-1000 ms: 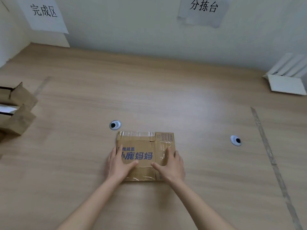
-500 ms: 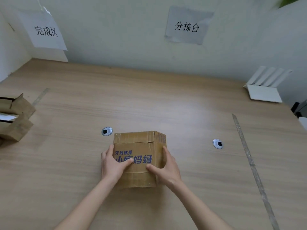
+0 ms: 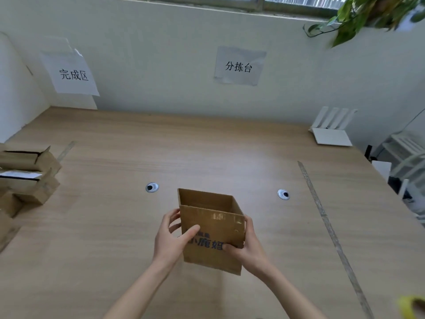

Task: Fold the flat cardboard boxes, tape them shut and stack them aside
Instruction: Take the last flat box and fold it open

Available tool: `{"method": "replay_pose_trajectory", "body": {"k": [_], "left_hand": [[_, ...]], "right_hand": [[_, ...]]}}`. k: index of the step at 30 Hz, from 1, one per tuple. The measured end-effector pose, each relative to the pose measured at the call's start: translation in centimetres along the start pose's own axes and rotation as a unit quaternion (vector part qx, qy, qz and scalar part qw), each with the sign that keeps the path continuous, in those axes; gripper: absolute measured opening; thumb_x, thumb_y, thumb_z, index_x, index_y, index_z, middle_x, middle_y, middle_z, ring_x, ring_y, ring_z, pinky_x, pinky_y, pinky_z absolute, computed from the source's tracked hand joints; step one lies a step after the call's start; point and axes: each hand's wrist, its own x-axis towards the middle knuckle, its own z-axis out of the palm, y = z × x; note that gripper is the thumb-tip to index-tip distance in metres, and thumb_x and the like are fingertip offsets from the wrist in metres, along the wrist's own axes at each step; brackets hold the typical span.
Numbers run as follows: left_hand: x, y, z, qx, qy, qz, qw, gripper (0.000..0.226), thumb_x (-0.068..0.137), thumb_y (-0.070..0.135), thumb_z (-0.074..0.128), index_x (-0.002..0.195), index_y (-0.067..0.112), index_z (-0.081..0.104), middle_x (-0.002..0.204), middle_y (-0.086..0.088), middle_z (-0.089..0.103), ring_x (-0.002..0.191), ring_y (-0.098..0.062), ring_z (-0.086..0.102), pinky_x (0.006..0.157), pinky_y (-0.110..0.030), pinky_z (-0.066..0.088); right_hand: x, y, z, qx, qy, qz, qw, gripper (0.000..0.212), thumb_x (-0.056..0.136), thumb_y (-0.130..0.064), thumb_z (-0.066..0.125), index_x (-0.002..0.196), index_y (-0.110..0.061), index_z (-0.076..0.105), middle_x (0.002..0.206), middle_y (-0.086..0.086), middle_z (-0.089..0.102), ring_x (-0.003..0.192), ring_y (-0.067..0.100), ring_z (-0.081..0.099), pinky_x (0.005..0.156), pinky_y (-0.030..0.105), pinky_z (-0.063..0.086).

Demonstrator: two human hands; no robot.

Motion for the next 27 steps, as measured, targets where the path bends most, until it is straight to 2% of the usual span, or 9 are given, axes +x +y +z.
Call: {"method": "replay_pose_trajectory", "body": {"k": [4,7,11,13,15,18,22,25,27], "left_hand": [[-3.8,-1.0,-1.1,0.030,-0.029,0.012,0.999,0.081,0.074,0.038,0.088,0.129,0.065,0.036,0.123,0.025,0.055,0.107,0.013,0.055,0.066,-0.005,0.050],[-6.0,-2.0,-1.5,0.049,-0.045,0.014,0.998,0.082,0.075,0.039,0.087,0.136,0.060,0.037,0.127,0.022,0.054,0.110,0.011,0.054,0.071,-0.010,0.053],[-7.9,-3.5,-1.9,0.096,-0.066,0.031,0.993,0.066,0.074,0.047,0.085,0.129,0.061,0.050,0.127,0.026,0.049,0.119,0.004,0.050,0.094,-0.028,0.051],[-8.6,-4.2,-2.1,0.120,-0.076,0.047,0.989,0.061,0.073,0.052,0.083,0.126,0.059,0.055,0.126,0.026,0.046,0.121,0.009,0.046,0.099,-0.029,0.047],[-9.1,-4.7,-2.3,0.135,-0.071,0.060,0.986,0.058,0.070,0.061,0.079,0.124,0.058,0.058,0.126,0.028,0.044,0.120,0.014,0.043,0.099,-0.026,0.046],[-9.4,-5.0,-2.5,0.158,-0.062,0.072,0.983,0.057,0.068,0.080,0.068,0.118,0.055,0.063,0.126,0.032,0.041,0.119,0.014,0.043,0.097,-0.025,0.046],[-9.9,-5.3,-2.8,0.165,-0.066,0.071,0.981,0.061,0.071,0.088,0.057,0.119,0.051,0.064,0.129,0.034,0.040,0.122,0.013,0.044,0.097,-0.027,0.046],[-9.7,-5.2,-3.0,0.168,-0.066,0.062,0.982,0.060,0.072,0.089,0.054,0.117,0.050,0.065,0.127,0.035,0.043,0.119,0.012,0.046,0.097,-0.030,0.049],[-9.3,-4.9,-2.8,0.171,-0.052,0.054,0.982,0.060,0.072,0.088,0.055,0.117,0.049,0.065,0.122,0.035,0.047,0.116,0.010,0.049,0.094,-0.032,0.052]], "right_hand": [[-4.1,1.3,1.1,0.015,0.002,0.007,1.000,0.081,0.084,-0.009,0.075,0.140,-0.045,0.028,0.116,-0.019,0.067,0.109,0.005,0.067,0.086,0.029,0.059],[-6.7,1.8,1.7,0.035,0.000,0.020,0.999,0.077,0.088,-0.016,0.076,0.134,-0.054,0.028,0.116,-0.018,0.067,0.109,0.005,0.067,0.083,0.022,0.057],[-8.8,1.9,2.1,0.064,0.008,0.044,0.997,0.077,0.084,-0.045,0.081,0.138,-0.055,0.027,0.136,-0.014,0.058,0.116,0.001,0.064,0.086,0.018,0.055],[-9.4,1.9,2.3,0.079,0.008,0.053,0.995,0.070,0.086,-0.067,0.067,0.143,-0.059,0.027,0.144,-0.021,0.052,0.124,-0.004,0.058,0.093,0.018,0.052],[-9.7,1.9,2.4,0.103,0.020,0.065,0.992,0.052,0.093,-0.079,0.037,0.143,-0.065,0.033,0.143,-0.035,0.049,0.130,-0.010,0.049,0.103,0.022,0.045],[-9.8,2.2,2.0,0.146,0.050,0.087,0.984,0.044,0.100,-0.073,0.021,0.131,-0.067,0.052,0.127,-0.043,0.058,0.122,-0.016,0.053,0.091,0.020,0.049],[-9.9,2.9,1.5,0.143,0.039,0.080,0.986,0.027,0.100,-0.035,0.064,0.121,-0.053,0.064,0.130,-0.024,0.064,0.118,0.000,0.063,0.085,0.026,0.058],[-9.1,3.4,1.1,0.114,0.036,0.074,0.990,0.027,0.093,-0.016,0.073,0.106,-0.039,0.074,0.131,-0.008,0.068,0.126,0.017,0.062,0.100,0.042,0.056],[-8.6,3.4,0.8,0.034,0.056,0.053,0.996,0.022,0.096,-0.022,0.070,0.112,-0.036,0.075,0.149,-0.013,0.050,0.139,0.009,0.046,0.115,0.041,0.041]]}}
